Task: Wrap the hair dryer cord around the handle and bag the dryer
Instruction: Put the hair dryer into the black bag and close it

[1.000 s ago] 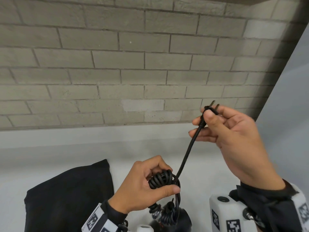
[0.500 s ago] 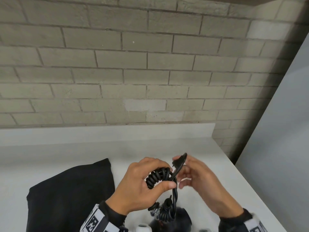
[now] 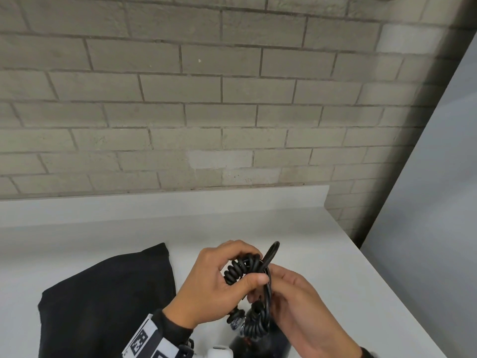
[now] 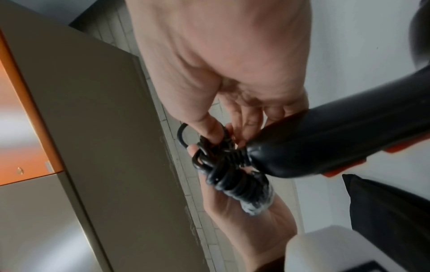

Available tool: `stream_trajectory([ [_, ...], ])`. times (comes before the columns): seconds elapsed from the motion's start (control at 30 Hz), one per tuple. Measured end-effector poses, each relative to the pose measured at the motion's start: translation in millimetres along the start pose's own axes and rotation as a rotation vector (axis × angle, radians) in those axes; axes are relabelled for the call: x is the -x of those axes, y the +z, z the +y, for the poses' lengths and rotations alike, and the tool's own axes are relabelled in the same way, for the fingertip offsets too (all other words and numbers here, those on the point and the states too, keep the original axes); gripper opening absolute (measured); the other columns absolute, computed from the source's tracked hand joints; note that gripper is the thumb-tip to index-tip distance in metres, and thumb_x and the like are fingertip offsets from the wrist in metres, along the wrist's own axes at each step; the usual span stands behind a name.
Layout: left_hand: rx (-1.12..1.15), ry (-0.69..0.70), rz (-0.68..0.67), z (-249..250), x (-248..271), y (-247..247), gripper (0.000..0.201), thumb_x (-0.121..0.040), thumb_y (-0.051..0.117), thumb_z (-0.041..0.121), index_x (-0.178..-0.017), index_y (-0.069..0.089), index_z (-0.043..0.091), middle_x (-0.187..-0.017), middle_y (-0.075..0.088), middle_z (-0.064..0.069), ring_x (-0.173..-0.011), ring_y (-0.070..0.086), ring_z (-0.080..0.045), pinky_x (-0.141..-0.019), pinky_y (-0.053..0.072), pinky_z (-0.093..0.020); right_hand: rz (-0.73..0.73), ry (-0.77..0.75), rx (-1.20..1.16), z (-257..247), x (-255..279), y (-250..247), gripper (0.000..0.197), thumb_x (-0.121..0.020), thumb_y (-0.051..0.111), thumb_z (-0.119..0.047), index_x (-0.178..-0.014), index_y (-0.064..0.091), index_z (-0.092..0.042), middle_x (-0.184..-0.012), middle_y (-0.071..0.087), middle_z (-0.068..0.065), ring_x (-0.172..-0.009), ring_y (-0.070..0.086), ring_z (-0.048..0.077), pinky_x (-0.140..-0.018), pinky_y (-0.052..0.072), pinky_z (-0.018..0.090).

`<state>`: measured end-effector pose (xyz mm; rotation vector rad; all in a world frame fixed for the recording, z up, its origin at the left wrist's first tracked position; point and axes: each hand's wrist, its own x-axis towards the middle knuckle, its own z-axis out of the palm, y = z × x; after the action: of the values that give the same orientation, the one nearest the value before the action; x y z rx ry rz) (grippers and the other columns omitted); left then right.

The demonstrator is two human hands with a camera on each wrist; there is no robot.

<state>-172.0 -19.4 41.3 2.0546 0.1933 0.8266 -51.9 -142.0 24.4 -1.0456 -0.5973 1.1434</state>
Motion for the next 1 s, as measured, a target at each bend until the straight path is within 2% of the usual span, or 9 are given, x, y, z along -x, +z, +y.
stream_trajectory([
  [0.1,-0.001,0.0,0.004,-1,-1,-1,0.022,-0.081,0.077,0.037,-0.098,0.071,0.024,-0.09,0.073,0.007,-0.091,0.07,-0.02,-0.083,0.053,-0.032,0.0,-0.013,-0.015,2,1,1,0.039,-0.073,0.069,-0.017,-0.104,0.07,0.006,-0.101,0.065,0.035,-0.086,0.064,0.029,-0.082,0.044,0.038],
  [0.23,0.038,-0.018,0.024,-1,-1,-2,0.021,-0.081,0.078,0.033,-0.097,0.072,0.021,-0.088,0.075,0.005,-0.088,0.072,-0.019,-0.082,0.053,-0.026,0.005,-0.001,-0.035,3,4,-3,0.045,-0.076,0.066,-0.028,-0.107,0.071,0.004,-0.117,0.063,0.034,-0.108,0.062,0.041,-0.102,0.038,0.057],
  [0.33,0.084,-0.057,0.051,-1,-1,-4,0.023,-0.077,0.08,0.034,-0.094,0.072,0.021,-0.085,0.076,0.005,-0.084,0.072,-0.018,-0.081,0.052,-0.023,-0.04,-0.005,-0.005,2,8,-6,0.066,-0.072,0.067,-0.051,-0.113,0.069,0.001,-0.114,0.066,0.028,-0.103,0.06,0.036,-0.091,0.043,0.047],
  [0.5,0.158,-0.103,0.006,-2,-4,-3,0.024,-0.074,0.084,0.035,-0.09,0.07,0.023,-0.088,0.076,-0.002,-0.085,0.072,-0.021,-0.082,0.054,-0.027,-0.17,-0.071,0.115,3,11,-5,0.061,-0.076,0.081,-0.029,-0.123,0.06,0.004,-0.122,0.063,0.03,-0.119,0.058,0.043,-0.107,0.042,0.049],
  [0.63,0.346,-0.218,-0.06,-1,-4,-3,0.035,-0.075,0.081,0.029,-0.095,0.063,0.006,-0.107,0.075,-0.008,-0.101,0.07,-0.028,-0.088,0.056,-0.049,-0.219,-0.08,0.151,1,10,-9,0.062,-0.074,0.082,-0.037,-0.115,0.064,0.005,-0.112,0.065,0.029,-0.109,0.061,0.033,-0.096,0.048,0.034],
  [0.73,0.513,-0.29,-0.106,-1,-2,1,0.042,-0.079,0.078,0.021,-0.112,0.059,0.005,-0.106,0.074,-0.014,-0.094,0.067,-0.043,-0.083,0.051,-0.063,-0.259,-0.103,0.19,-1,10,-10,0.063,-0.068,0.083,-0.047,-0.105,0.068,0.002,-0.1,0.069,0.012,-0.102,0.062,0.025,-0.091,0.046,0.029],
  [0.83,0.534,-0.282,-0.124,3,-2,4,0.056,-0.083,0.076,0.018,-0.134,0.054,0.028,-0.093,0.068,-0.013,-0.082,0.059,-0.033,-0.079,0.05,-0.05,-0.275,-0.119,0.166,0,10,-9,0.065,-0.069,0.082,-0.048,-0.105,0.068,0.004,-0.099,0.069,0.011,-0.099,0.063,0.026,-0.091,0.046,0.032],
  [0.93,0.409,-0.246,-0.099,5,-3,7,0.04,-0.083,0.075,0.024,-0.122,0.066,0.027,-0.097,0.066,-0.016,-0.084,0.062,-0.025,-0.083,0.054,-0.046,-0.225,-0.171,0.199,-1,13,-9,0.068,-0.058,0.089,-0.049,-0.097,0.07,0.003,-0.088,0.068,0.009,-0.089,0.064,0.022,-0.085,0.048,0.032],
  [1.0,0.328,-0.237,-0.052,5,-5,9,0.034,-0.08,0.077,0.031,-0.112,0.071,0.028,-0.102,0.072,-0.005,-0.09,0.067,-0.017,-0.088,0.055,-0.04,-0.143,-0.216,0.33,-1,18,-7,0.061,-0.044,0.096,-0.038,-0.092,0.072,-0.01,-0.08,0.069,0.002,-0.08,0.066,0.02,-0.076,0.053,0.03],
])
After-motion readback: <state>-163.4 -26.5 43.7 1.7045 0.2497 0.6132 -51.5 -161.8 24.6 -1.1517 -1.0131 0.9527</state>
